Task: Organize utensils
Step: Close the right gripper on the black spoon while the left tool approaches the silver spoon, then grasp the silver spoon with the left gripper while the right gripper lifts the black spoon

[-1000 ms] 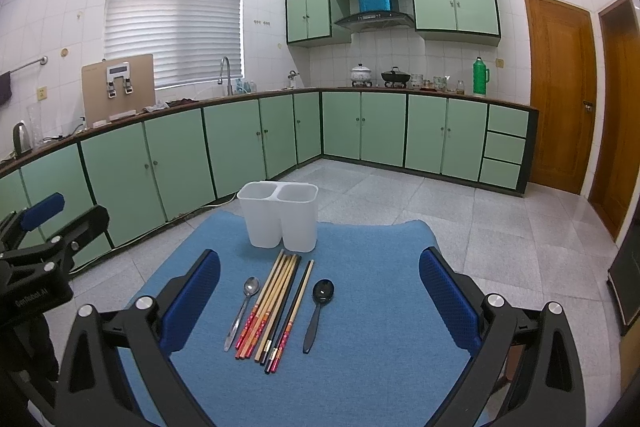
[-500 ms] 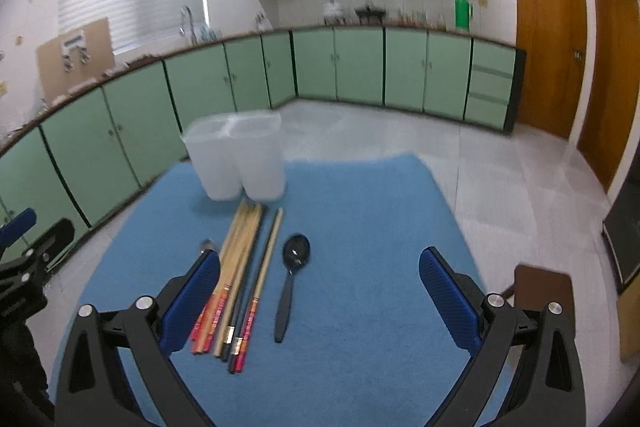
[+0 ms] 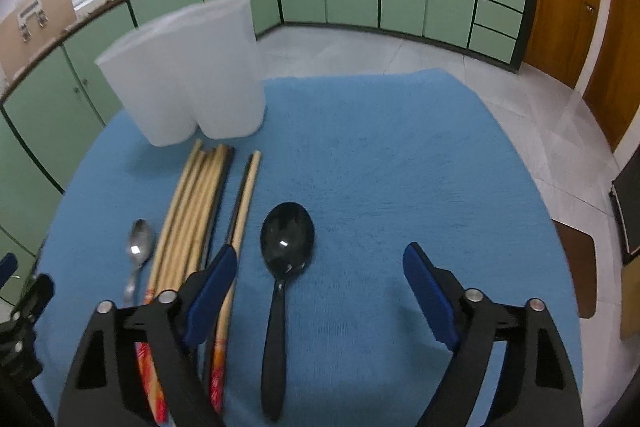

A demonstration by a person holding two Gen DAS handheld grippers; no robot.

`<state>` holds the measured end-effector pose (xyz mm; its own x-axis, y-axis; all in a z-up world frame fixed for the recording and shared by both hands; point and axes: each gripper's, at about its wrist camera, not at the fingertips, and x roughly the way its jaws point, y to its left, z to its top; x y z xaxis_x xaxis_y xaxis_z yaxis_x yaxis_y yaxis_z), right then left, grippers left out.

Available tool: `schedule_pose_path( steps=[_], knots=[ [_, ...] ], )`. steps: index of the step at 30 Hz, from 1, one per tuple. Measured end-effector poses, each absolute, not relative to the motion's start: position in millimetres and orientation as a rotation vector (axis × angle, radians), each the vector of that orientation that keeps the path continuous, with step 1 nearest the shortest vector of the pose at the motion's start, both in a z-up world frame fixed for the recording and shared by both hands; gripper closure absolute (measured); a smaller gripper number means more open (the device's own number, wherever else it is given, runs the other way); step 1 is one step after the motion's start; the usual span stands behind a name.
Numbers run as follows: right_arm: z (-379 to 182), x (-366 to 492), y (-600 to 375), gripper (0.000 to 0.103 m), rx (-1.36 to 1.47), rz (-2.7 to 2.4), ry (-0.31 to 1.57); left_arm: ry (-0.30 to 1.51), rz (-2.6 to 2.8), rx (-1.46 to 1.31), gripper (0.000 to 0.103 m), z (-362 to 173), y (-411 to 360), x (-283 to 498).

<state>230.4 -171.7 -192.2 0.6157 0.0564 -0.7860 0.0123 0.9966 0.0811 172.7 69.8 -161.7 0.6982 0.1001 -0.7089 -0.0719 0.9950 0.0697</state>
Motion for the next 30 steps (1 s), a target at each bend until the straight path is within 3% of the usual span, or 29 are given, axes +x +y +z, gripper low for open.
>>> schedule_pose_path(
  steps=[8, 15, 30],
  knots=[
    [-205.8, 248.2, -167.2, 0.031, 0.107, 0.003, 0.95, 0.811, 0.056, 0.034, 0.005, -168.5, 60.7, 185.2],
    [-199.9, 245.8, -158.0, 0.069, 0.072, 0.024, 0.933, 0.822, 0.005, 0.019, 0.005, -171.5, 44.8, 200.8],
    [-198.6, 237.3, -165.9, 0.069, 0.08, 0.059, 0.926, 0.896, 0.006, 0.033, 0.005, -190.9, 10.3, 249.9]
  ],
)
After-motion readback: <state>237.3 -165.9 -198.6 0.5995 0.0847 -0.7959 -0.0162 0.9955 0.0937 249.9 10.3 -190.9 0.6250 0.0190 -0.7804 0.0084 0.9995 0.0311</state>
